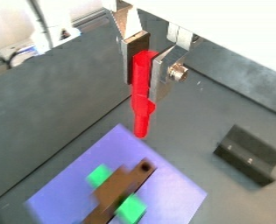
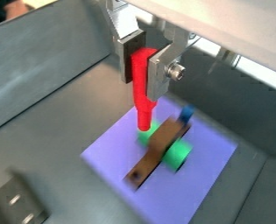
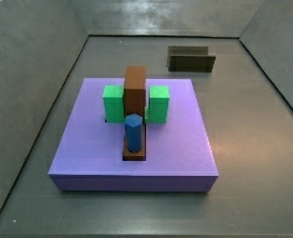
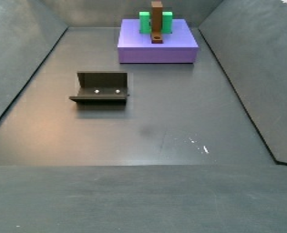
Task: Pick up the red object. Move up. Move to above the board. Insert the red object.
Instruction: Move to above the board, then insert the red object.
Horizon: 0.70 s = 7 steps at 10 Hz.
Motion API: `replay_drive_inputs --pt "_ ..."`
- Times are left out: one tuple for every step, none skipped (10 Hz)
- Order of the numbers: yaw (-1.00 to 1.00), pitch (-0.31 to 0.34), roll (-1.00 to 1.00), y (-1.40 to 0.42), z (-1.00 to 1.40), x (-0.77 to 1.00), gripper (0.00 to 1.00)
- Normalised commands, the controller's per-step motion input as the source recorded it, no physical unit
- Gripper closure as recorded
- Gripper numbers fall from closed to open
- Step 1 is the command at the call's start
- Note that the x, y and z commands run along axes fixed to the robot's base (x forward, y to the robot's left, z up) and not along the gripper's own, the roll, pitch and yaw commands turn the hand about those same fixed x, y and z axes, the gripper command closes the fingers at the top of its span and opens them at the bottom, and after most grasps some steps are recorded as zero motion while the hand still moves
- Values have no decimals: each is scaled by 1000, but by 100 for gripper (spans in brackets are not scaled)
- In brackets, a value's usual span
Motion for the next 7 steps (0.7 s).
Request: replay_drive_inputs --pt "2 142 18 -196 40 80 100" --pt "0 -24 -16 0 -14 0 100" --pt "0 -33 -11 0 -26 0 100" --pt "0 -36 -13 0 -26 0 100" --pt "0 -43 -13 0 -34 0 100" --pt "0 -44 -13 0 -37 0 100" --pt "0 -46 -13 0 -40 0 100"
